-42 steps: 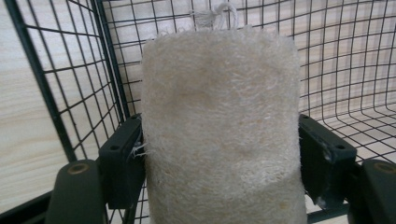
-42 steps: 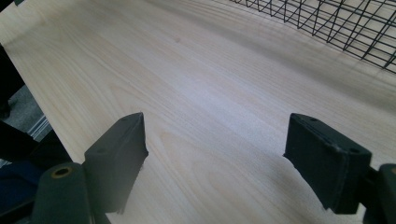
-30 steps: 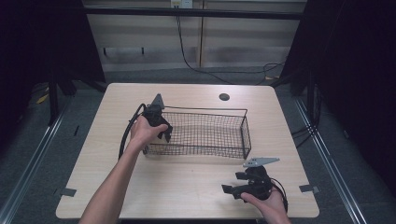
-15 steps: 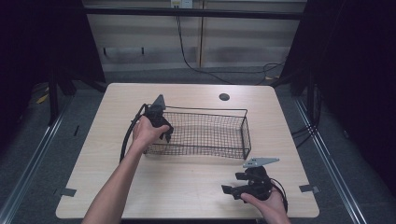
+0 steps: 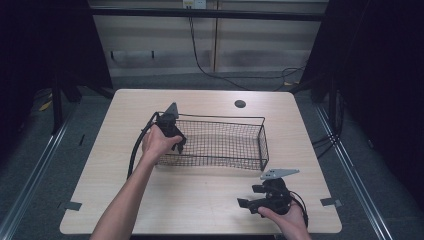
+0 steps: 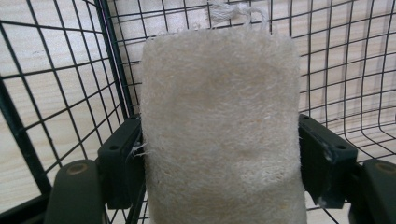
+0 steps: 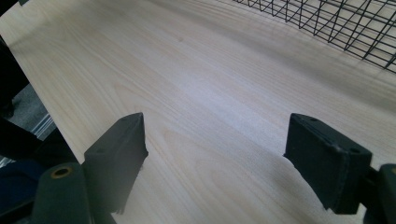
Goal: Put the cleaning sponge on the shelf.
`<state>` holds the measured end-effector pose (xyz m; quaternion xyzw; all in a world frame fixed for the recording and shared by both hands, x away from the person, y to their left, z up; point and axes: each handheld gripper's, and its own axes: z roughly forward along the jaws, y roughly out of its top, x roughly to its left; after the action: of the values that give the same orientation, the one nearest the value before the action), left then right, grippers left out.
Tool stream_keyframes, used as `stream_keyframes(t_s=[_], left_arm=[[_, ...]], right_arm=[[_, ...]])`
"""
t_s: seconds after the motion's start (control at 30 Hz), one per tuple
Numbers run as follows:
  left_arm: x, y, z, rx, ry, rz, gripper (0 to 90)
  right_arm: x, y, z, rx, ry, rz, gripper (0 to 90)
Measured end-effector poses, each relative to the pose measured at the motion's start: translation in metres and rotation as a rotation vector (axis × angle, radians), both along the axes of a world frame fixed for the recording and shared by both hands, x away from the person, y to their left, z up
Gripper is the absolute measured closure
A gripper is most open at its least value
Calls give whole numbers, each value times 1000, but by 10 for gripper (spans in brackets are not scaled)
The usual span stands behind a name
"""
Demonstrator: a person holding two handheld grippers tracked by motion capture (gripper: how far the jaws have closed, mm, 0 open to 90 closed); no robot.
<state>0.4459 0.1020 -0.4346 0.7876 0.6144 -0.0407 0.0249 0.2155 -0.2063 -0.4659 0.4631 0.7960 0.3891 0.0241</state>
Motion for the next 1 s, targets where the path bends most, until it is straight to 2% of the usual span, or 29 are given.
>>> stream_keyframes(t_s=[0.17,0.3,0.57,0.67,0.7,0.8,0.9,0.93,1.0], left_arm=[[0,0,0,-2,5,-5,269],[-1,-1,-1,15,9,-15,267],[-1,1,0,-20,2,2,257],[-1,1,0,-29,13,-5,249],[-1,0,0,-33,0,7,237],[-1,2,2,-42,10,0,218],[-1,3,3,-46,-1,5,213],[-2,5,4,-64,9,13,211],[-2,5,4,-69,9,16,211]], right_arm=[[0,0,0,-1,-1,1,198],[0,0,0,-2,0,-1,198],[0,0,0,-2,-2,2,198],[0,0,0,-5,-4,5,198],[0,0,0,-4,-2,3,198],[0,0,0,-1,-1,1,198],[0,0,0,-2,-2,2,198],[0,0,0,-3,-3,4,198],[0,0,0,-4,-2,3,198]])
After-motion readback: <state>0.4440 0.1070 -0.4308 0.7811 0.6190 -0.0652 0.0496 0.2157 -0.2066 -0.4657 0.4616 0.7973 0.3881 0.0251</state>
